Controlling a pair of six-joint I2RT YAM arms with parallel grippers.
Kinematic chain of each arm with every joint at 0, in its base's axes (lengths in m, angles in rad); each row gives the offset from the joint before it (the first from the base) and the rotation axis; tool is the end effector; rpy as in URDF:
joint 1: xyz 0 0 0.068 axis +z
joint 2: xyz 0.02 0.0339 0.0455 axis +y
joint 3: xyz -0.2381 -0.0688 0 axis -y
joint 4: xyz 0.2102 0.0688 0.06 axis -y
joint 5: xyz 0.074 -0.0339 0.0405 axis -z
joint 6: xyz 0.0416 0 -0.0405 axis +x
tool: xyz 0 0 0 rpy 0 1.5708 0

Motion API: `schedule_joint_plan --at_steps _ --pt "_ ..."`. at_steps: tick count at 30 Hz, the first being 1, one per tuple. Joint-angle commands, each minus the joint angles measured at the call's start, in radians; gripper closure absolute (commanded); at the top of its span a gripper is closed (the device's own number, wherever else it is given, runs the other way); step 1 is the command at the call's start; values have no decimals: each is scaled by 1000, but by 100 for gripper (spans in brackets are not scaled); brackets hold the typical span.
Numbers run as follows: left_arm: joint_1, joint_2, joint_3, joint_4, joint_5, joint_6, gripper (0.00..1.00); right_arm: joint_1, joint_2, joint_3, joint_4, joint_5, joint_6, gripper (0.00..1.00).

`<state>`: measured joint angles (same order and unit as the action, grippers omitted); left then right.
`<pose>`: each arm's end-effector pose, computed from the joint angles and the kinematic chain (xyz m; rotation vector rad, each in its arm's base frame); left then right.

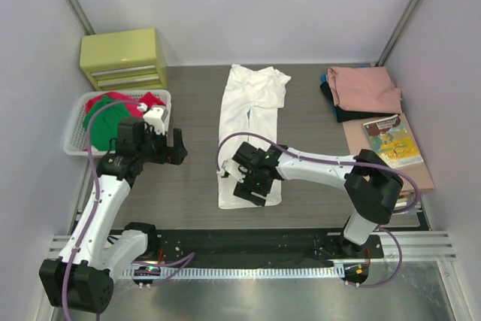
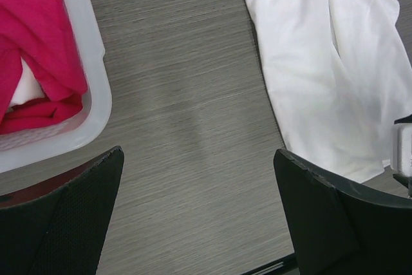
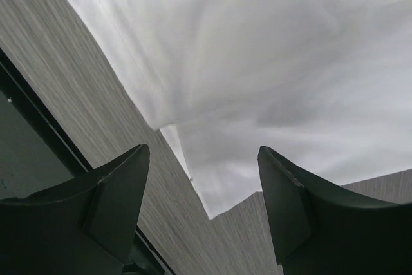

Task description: Fold and stack the t-shirts

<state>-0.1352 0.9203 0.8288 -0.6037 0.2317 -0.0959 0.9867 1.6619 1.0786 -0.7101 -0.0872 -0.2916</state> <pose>0.1756 -0.0335 0.2702 0.1682 2.2664 -0.3848 0.1524 0.2371 0.1739 -1.7437 2.3165 0.2568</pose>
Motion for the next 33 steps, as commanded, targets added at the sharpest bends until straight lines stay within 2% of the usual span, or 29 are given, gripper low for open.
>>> schedule_joint_plan --at_steps 1,7,19,33 --pt "3 -28 6 10 -34 25 0 21 54 87 72 29 -24 26" --pt "6 -46 1 2 -58 36 0 73 113 155 69 21 -23 26" --pt "23 -40 -8 15 -55 41 0 87 -11 69 26 -34 -14 27" --pt "43 -26 -5 15 -65 44 0 101 35 37 55 -111 -17 27"
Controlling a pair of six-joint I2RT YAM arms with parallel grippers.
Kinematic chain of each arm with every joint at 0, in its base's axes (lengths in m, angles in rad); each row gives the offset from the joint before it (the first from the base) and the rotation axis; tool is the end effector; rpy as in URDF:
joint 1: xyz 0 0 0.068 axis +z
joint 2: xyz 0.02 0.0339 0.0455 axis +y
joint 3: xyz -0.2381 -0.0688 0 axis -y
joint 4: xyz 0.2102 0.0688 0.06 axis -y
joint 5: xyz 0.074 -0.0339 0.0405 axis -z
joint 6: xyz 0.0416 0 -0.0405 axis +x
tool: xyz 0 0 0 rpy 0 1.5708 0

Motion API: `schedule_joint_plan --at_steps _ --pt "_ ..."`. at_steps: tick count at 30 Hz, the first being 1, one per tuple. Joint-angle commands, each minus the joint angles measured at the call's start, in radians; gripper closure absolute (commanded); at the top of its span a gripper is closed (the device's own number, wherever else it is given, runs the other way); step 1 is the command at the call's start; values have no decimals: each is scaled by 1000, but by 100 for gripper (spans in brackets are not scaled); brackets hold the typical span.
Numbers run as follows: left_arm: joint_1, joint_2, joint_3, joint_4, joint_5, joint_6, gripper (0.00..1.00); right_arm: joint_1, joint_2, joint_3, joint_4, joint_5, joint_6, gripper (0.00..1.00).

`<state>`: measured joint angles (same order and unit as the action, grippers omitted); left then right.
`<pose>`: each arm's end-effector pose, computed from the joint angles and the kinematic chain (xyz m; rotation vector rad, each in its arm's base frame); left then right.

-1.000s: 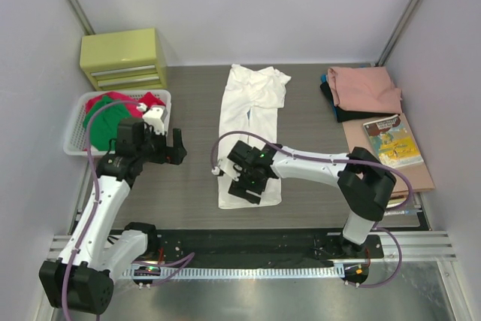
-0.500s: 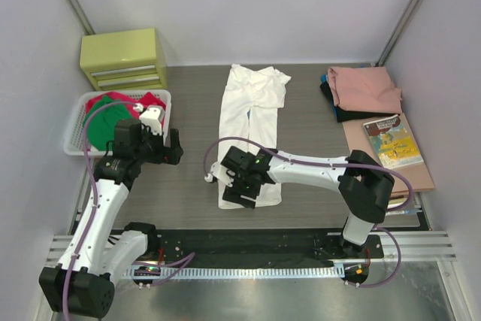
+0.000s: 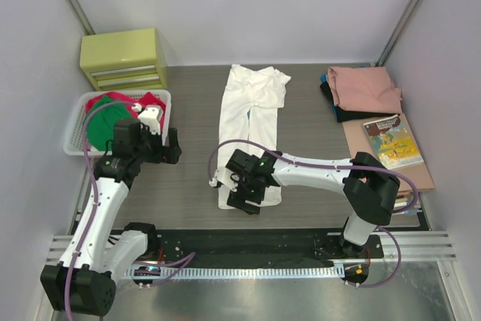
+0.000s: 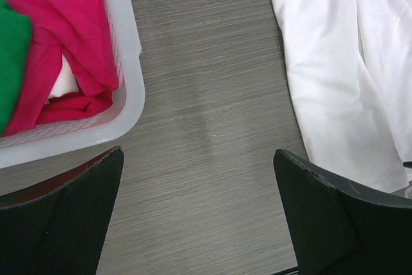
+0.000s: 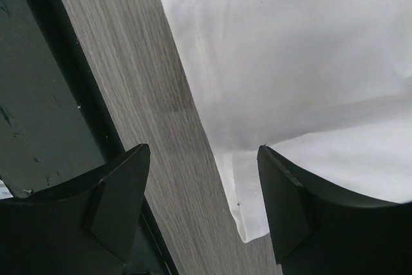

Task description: Fold and stack the t-shirts

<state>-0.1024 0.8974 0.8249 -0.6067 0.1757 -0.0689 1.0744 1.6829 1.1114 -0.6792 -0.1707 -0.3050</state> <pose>0.1733 -0.0251 0.2720 0.1325 2.2497 -0.2896 0.1329 0.2602 0.1777 -1.8643 2.1976 0.4031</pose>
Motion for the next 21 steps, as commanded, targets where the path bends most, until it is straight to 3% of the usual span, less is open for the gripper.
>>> schedule_joint_plan --at_steps 1,7,9,15,21 --pt "10 -3 -1 18 -8 18 0 15 18 8 23 -30 -3 27" --pt "12 9 0 21 -13 29 0 44 84 21 29 -29 -2 27" --pt "12 9 2 19 -15 27 0 48 107 25 33 -21 4 40" --pt "12 -18 2 8 10 23 0 52 132 50 43 19 1 34" --pt "12 -31 0 8 18 24 0 52 175 45 58 33 -6 34"
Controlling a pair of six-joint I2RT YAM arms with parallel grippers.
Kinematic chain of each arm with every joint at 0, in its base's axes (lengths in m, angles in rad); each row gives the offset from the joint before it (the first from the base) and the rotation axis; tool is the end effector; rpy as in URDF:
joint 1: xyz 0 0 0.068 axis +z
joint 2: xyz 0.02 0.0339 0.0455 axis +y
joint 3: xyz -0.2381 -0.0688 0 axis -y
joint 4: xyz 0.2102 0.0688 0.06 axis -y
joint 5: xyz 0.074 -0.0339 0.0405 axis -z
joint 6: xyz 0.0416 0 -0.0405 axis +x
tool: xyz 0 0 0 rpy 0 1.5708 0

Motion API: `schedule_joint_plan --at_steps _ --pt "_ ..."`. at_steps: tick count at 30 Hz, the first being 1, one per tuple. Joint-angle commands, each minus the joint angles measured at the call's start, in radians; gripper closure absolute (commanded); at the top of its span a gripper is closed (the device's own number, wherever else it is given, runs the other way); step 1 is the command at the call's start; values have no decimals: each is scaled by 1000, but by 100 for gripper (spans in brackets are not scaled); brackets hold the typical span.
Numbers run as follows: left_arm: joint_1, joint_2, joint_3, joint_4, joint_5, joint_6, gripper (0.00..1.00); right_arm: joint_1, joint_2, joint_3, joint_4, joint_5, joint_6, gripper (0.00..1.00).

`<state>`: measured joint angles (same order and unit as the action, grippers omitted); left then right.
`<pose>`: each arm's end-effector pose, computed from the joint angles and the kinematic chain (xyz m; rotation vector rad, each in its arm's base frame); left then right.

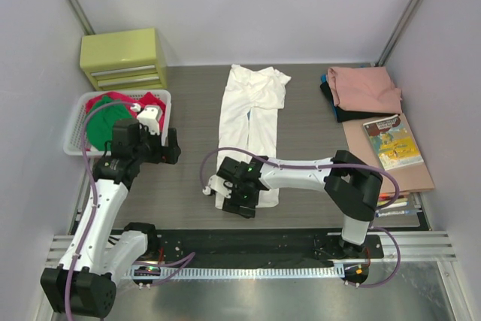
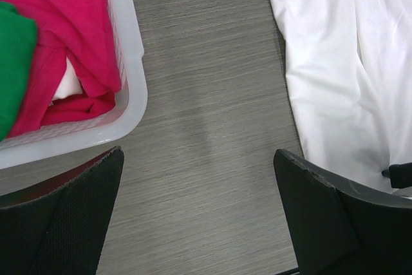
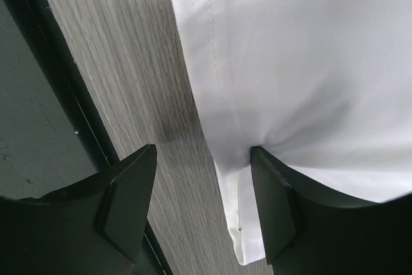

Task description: Fold and stack the t-shirts

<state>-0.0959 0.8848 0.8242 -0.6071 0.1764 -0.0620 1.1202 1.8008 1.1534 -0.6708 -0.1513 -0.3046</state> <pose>0.1714 -0.0238 0.2737 0.1340 2.2373 -0.2830 0.1280 0.2790 0.1549 -1.9491 2.2132 0.3537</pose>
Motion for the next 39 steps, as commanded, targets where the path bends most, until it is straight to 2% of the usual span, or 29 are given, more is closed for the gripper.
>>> schedule_joint_plan --at_steps 1,4,5,6,7,13,16,17,18,20,26,30,31,37,39 --pt "5 -23 1 7 17 18 0 6 68 2 50 12 -7 36" --pt "5 -33 -2 7 21 19 0 6 78 -9 69 15 -1 69" --pt "5 -37 -2 6 21 19 0 6 89 -9 70 16 4 90" --pt "5 -41 -2 4 21 19 0 6 92 -6 68 18 9 95" --pt "5 -44 -2 3 23 19 0 6 95 -4 66 13 10 96" --pt "5 -38 1 0 29 21 0 6 83 -12 65 12 4 98" --pt "5 -32 3 0 31 22 0 6 71 -21 56 -2 -13 80" --pt "5 -29 4 -2 32 22 0 6 65 -24 56 -2 -19 65" --pt "5 -29 4 0 32 22 0 6 51 -32 56 -4 -24 58" --pt "5 -24 4 0 32 25 0 4 39 -38 57 7 -30 52" --pt "5 -26 4 -2 28 31 0 6 40 -34 62 9 -31 50" --pt "5 -46 1 -6 23 37 0 6 63 -32 92 48 -24 55" --pt "5 -52 0 -5 17 37 0 6 66 -38 112 71 -15 59" --pt "5 -67 0 -14 0 44 0 9 111 -47 183 122 7 56" --pt "5 -64 1 -14 0 45 0 10 105 -60 197 127 10 59"
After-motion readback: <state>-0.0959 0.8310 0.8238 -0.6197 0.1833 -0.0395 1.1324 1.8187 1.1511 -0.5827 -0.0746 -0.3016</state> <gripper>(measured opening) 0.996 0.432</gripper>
